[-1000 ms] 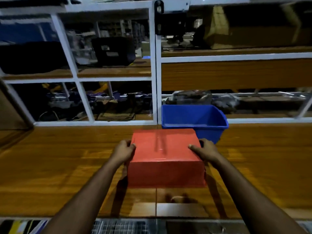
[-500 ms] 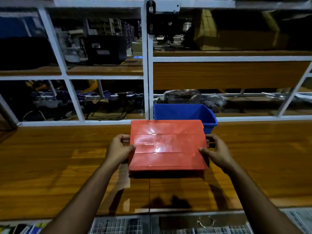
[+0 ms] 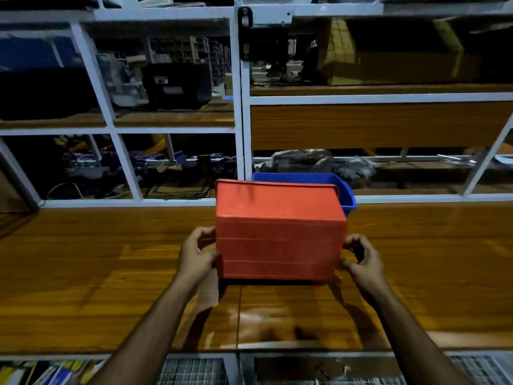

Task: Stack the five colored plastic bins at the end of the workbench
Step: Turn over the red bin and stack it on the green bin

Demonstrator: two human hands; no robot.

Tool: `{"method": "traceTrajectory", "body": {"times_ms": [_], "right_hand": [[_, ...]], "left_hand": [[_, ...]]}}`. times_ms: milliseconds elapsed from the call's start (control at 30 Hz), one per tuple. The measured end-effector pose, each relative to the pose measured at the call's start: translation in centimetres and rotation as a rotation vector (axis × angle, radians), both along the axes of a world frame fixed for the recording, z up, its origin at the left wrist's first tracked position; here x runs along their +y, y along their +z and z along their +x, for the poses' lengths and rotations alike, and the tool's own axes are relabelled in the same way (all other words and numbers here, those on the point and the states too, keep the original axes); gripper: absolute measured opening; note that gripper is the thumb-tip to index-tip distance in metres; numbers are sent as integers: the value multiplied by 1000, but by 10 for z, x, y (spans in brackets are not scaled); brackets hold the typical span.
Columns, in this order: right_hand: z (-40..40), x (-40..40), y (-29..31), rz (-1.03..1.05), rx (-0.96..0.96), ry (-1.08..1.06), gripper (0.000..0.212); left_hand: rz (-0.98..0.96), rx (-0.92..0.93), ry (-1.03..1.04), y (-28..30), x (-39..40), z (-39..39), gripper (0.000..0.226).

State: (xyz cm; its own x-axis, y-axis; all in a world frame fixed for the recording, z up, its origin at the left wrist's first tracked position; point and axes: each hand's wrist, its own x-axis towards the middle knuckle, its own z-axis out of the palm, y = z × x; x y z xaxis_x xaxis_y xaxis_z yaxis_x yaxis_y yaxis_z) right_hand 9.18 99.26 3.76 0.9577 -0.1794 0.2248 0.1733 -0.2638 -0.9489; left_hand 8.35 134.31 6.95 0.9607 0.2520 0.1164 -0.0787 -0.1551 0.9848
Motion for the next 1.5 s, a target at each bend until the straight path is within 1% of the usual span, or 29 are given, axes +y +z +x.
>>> {"method": "traceTrajectory", "body": {"times_ms": [100,167,233,300,333,367,400,433,500,533,567,667,733,767,800,900,967,1067,1133,1200,1267,1367,1433,1500], "right_hand": [[-1,0,-16,-130,79,-57,53],[-1,-2,-26,-122,113,-77,54],[-3,-3,-32,-7,141,-96,50],[-3,-5,-30,250,168,-77,40],[-4,-4,-25,366,193,-72,33],[-4,-5,-20,462,207,-75,25],[-3,-6,-14,487,229,-74,16],[-3,-7,-10,488,246,-42,18],[1,-9,-9,414,309,26,46],[3,-9,-7,360,339,37,53],[4,-8,-4,320,360,50,52],[5,-10,7,305,348,65,29],[4,-14,9,297,334,93,27],[4,-16,8,299,322,109,28],[3,-17,6,285,304,118,31],[0,-20,-3,207,295,131,52],[-4,-21,-9,177,292,126,59],[-12,-20,-15,89,314,126,65],[-18,-18,-19,35,303,132,69],[-21,-17,-26,-17,284,106,73],[-22,-19,-36,-114,286,75,73],[-20,-24,-51,-271,357,52,71],[-20,-27,-49,-305,371,67,67],[-15,-34,-41,-350,387,107,52]], "left_hand": [[-176,65,18,-10,-11,-1,33],[-267,110,41,-14,-17,-4,29],[-406,128,54,-16,-21,-10,24],[-568,168,36,-17,-18,-14,23],[-595,199,1,-17,-15,-15,30],[-579,235,-39,-16,-11,-14,44],[-521,265,-80,-13,-7,-12,57],[-435,287,-120,-10,-5,-10,63],[-272,311,-164,-1,-7,-8,54],[-234,315,-159,3,-9,-7,48],[-221,317,-145,7,-10,-6,44],[-191,310,-175,14,-7,-3,29],[-185,295,-206,13,-1,-2,22],[-167,291,-211,11,2,-2,26],[-136,289,-207,9,3,-2,36],[-55,294,-204,1,7,-1,62],[-25,292,-238,-7,8,-2,70],[86,294,-312,-18,5,-8,85],[80,286,-325,-30,4,-7,97],[97,272,-318,-42,7,-7,101],[175,244,-307,-53,11,-7,107],[255,218,-301,-72,16,-7,112],[262,214,-302,-76,18,-5,109],[282,222,-331,-70,23,-2,97]]}}
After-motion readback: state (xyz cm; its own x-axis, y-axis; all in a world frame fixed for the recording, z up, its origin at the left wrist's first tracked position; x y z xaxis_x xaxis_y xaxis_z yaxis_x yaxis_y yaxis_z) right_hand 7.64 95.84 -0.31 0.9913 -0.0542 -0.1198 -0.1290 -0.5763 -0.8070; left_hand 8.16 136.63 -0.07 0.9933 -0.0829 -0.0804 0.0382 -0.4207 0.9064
